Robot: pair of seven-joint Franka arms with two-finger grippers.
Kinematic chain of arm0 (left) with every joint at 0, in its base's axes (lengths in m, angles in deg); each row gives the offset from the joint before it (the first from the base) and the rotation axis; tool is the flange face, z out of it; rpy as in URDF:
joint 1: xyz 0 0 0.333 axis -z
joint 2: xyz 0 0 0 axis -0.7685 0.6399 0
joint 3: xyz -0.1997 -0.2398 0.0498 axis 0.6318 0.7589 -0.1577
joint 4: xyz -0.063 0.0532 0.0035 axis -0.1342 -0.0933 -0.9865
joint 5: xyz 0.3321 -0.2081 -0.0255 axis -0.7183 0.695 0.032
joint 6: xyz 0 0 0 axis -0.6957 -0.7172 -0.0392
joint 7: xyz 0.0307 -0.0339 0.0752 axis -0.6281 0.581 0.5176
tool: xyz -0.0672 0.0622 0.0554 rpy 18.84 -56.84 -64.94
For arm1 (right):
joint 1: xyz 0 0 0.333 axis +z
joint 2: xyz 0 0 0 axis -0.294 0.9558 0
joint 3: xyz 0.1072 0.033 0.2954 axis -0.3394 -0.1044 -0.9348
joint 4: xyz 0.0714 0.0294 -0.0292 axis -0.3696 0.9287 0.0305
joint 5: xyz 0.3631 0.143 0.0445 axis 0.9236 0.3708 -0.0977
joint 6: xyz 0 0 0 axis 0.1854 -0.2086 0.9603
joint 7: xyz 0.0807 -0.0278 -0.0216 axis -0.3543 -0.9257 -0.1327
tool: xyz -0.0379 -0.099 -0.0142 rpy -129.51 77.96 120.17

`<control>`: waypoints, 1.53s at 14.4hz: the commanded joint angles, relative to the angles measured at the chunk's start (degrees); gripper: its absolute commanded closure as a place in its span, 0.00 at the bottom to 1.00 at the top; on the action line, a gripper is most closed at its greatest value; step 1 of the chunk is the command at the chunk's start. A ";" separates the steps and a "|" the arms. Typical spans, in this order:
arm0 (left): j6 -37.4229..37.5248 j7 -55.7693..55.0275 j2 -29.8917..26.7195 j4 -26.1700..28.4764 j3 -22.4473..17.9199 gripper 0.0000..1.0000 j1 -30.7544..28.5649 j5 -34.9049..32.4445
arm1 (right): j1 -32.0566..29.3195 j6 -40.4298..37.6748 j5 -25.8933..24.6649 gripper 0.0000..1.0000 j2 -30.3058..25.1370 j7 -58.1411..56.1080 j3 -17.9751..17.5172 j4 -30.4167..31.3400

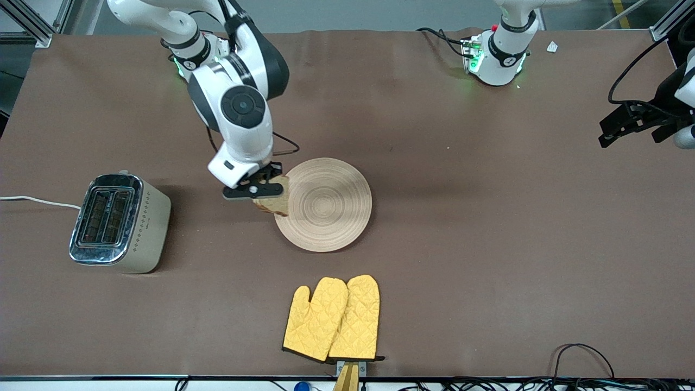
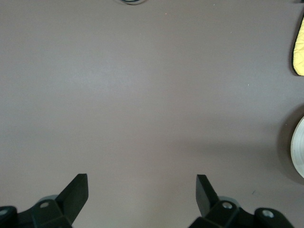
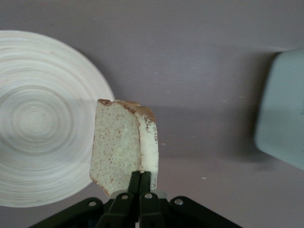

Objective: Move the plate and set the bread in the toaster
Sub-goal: 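Lift the bread with the right gripper and carry it over the toaster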

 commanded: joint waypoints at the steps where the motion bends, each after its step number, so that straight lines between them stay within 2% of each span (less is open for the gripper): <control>1: -0.90 0.67 0.78 0.09 -0.23 0.00 -0.09 0.90 | -1.05 -5.80 -2.95 1.00 -6.79 0.32 2.37 1.39; 4: -0.91 0.67 0.78 0.09 -0.14 0.00 -0.17 0.81 | -2.54 -10.64 -8.30 1.00 -10.57 -0.11 5.71 1.47; 6: -0.99 0.67 0.78 0.09 -0.14 0.00 -0.09 0.90 | -6.04 -10.48 -8.85 1.00 -13.21 -4.22 7.91 1.91; 8: -0.99 0.67 0.78 0.00 -0.14 0.00 -0.09 0.90 | -11.05 -10.04 -11.46 1.00 -13.92 -8.71 8.10 1.83; 13: -0.99 0.67 0.87 0.00 -0.14 0.00 -0.17 0.90 | -13.09 -7.15 -23.42 1.00 -13.49 -11.36 8.09 3.66; 19: -1.08 0.67 0.96 0.09 -0.14 0.00 -0.17 1.51 | -15.81 0.67 -29.93 1.00 -13.49 -12.33 8.10 7.79; 22: -2.40 0.58 0.96 0.09 -0.14 0.00 -0.09 1.69 | -17.92 5.68 -30.73 1.00 -13.40 -12.42 8.18 10.25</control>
